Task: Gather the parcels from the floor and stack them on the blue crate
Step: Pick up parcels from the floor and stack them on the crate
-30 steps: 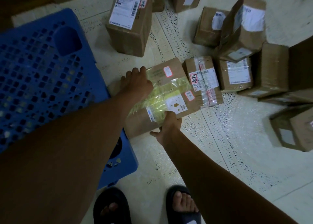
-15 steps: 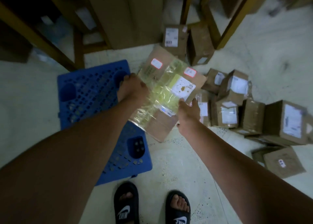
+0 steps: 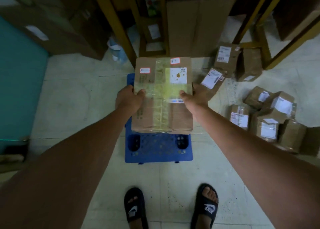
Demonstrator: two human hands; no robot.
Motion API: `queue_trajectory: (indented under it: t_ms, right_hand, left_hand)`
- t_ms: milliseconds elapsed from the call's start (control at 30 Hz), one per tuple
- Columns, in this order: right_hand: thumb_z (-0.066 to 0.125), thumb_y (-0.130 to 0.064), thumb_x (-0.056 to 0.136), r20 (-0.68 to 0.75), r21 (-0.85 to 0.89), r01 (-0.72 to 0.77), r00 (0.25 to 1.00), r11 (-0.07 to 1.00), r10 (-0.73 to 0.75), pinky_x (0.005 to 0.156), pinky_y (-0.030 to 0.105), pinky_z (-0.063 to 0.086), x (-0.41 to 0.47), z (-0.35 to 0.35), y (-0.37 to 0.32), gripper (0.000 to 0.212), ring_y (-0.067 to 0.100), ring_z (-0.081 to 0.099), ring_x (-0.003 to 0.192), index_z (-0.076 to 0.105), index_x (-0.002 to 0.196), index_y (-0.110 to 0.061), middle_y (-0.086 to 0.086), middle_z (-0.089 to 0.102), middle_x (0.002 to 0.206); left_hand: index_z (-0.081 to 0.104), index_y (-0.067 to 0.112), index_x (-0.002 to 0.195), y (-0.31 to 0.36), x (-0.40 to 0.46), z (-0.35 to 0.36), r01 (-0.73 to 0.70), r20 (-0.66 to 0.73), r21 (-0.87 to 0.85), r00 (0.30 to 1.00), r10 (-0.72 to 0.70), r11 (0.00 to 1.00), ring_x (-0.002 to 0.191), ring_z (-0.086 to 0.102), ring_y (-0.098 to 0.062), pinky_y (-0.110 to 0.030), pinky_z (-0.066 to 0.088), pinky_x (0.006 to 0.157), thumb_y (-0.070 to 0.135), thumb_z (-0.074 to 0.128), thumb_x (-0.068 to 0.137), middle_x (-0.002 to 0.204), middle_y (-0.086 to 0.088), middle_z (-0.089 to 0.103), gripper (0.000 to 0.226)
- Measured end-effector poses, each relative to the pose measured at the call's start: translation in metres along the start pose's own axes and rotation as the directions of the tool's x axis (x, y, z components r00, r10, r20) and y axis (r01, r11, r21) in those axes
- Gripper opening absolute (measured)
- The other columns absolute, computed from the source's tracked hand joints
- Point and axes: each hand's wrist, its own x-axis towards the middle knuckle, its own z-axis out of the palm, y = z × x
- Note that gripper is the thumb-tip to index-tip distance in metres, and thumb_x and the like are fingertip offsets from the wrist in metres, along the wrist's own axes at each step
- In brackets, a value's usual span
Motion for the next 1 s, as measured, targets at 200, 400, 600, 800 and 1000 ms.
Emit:
queue_trajectory:
  t_ms: [200,400,600,800,1000]
  right_hand:
    - [0.061,-0.025,0.093,-0.001,-0.008,-0.01,1.0,1.0,0.01,0.08,0.026,0.045,-0.033,0.082,0.036,0.036,0.017,0.06,0.1,0.057,0.128,-0.024,0.0,0.067,0.117]
    - [0.06,-0.024,0.094,0.022,-0.078,0.0,1.0,0.997,0.002,0.08,0.026,0.044,-0.029,0.159,0.105,0.04,0.017,0.06,0.105,0.055,0.133,-0.021,-0.001,0.065,0.119]
    - [0.061,-0.026,0.092,0.002,-0.128,-0.033,0.999,0.991,0.033,0.079,0.023,0.042,-0.014,0.203,0.198,0.042,0.016,0.06,0.107,0.055,0.134,-0.022,-0.001,0.066,0.122]
    - [0.063,-0.027,0.092,0.009,-0.157,-0.035,0.999,0.987,0.037,0.086,0.028,0.047,-0.005,0.215,0.253,0.042,0.018,0.061,0.111,0.056,0.133,-0.026,0.0,0.066,0.124]
    - [0.063,-0.023,0.092,0.058,-0.138,0.035,0.998,0.99,-0.028,0.093,0.032,0.049,-0.004,0.231,0.271,0.044,0.017,0.059,0.117,0.055,0.135,-0.024,0.0,0.064,0.128]
  left_hand:
    - [0.061,0.007,0.098,-0.104,0.012,-0.007,-0.056,0.012,0.027,0.998,0.056,0.998,0.077,0.053,-0.021,-0.027,0.036,0.064,0.04,0.055,0.093,0.087,-0.005,0.058,0.034]
    - [0.064,0.003,0.095,-0.215,0.03,0.038,-0.055,0.027,0.016,0.998,0.054,0.998,0.084,0.06,-0.027,-0.029,0.042,0.067,0.038,0.057,0.092,0.09,-0.012,0.064,0.036]
    - [0.056,0.009,0.078,-0.287,0.04,0.102,-0.104,0.068,0.075,0.993,0.099,0.992,0.072,0.05,-0.021,-0.026,0.033,0.063,0.036,0.055,0.093,0.072,-0.006,0.053,0.031]
    - [0.062,0.007,0.083,-0.324,0.04,0.145,-0.109,0.087,0.112,0.991,0.099,0.988,0.071,0.047,-0.02,-0.025,0.028,0.063,0.032,0.055,0.093,0.076,-0.006,0.054,0.027]
    - [0.063,0.004,0.086,-0.347,0.037,0.154,-0.08,0.037,0.099,0.996,0.077,0.992,0.071,0.052,-0.024,-0.027,0.033,0.064,0.032,0.055,0.094,0.079,-0.008,0.058,0.03]
